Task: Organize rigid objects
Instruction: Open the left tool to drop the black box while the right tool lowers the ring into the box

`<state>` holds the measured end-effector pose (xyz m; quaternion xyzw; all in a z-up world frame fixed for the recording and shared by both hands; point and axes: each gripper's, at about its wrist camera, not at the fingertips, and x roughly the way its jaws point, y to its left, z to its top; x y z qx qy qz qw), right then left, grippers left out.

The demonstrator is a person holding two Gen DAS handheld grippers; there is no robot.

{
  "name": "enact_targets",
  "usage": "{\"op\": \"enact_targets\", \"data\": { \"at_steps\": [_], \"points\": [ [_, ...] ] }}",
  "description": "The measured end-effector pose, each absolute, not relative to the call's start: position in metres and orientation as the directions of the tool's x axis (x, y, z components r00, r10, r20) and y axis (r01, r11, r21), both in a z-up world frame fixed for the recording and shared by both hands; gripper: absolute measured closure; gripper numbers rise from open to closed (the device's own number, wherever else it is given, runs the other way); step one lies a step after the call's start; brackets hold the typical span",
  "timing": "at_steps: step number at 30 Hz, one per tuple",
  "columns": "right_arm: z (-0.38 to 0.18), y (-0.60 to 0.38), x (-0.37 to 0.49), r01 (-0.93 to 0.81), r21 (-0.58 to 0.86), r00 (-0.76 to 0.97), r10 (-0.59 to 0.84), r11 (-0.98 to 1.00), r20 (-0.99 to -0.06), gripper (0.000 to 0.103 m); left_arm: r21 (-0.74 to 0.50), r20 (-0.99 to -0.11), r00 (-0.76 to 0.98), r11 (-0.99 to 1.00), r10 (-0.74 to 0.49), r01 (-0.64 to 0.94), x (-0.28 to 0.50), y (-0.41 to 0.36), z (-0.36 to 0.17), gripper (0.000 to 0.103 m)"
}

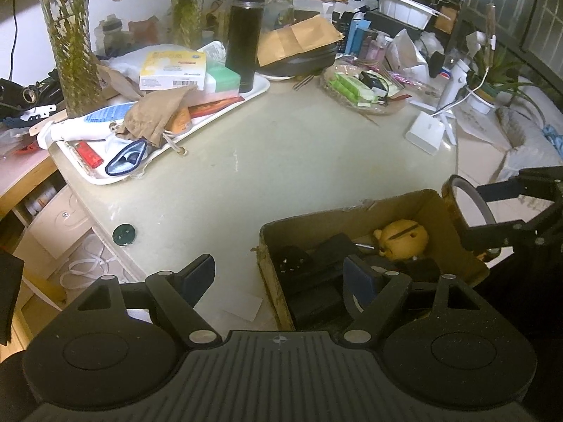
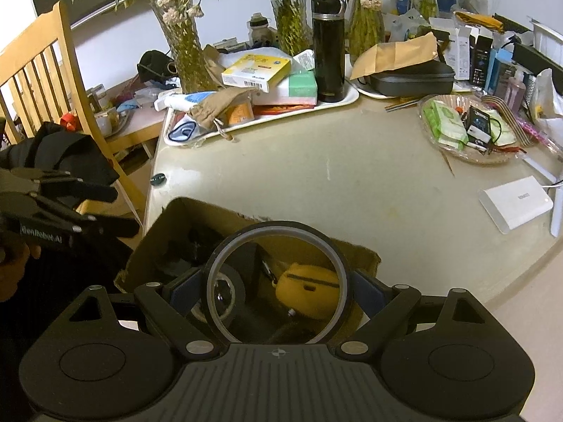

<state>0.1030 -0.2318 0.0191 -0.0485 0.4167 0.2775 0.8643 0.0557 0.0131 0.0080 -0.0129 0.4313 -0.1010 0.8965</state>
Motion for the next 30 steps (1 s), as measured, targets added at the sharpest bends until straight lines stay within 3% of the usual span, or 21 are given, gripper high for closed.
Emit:
{"op": "enact_targets", "data": {
  "at_steps": [7,10,30],
  "points": [
    [0.025,-0.218,0.114,-0.536,0.135,0.498,0.44,0.834,-0.747,0.012,-0.107,-0.772,0.608,0.98,-0.188,0.167,0.056,0.013,0.008,0.023],
    [0.017,-0.209,0.12,-0.531,0.102,0.496,0.406,0.841,-0.767,0.0,-0.107,-0.771,0.61,0.981,-0.185,0.163,0.056,0.013,0.008,0.023],
    [0.013,-0.215,0.102,-0.4,0.021,0.598,0.278,0.916,-0.752,0.0,-0.03,-0.737,0.662,0.984,-0.141,0.177,0.046,-0.007,0.023,0.019]
  ]
}}
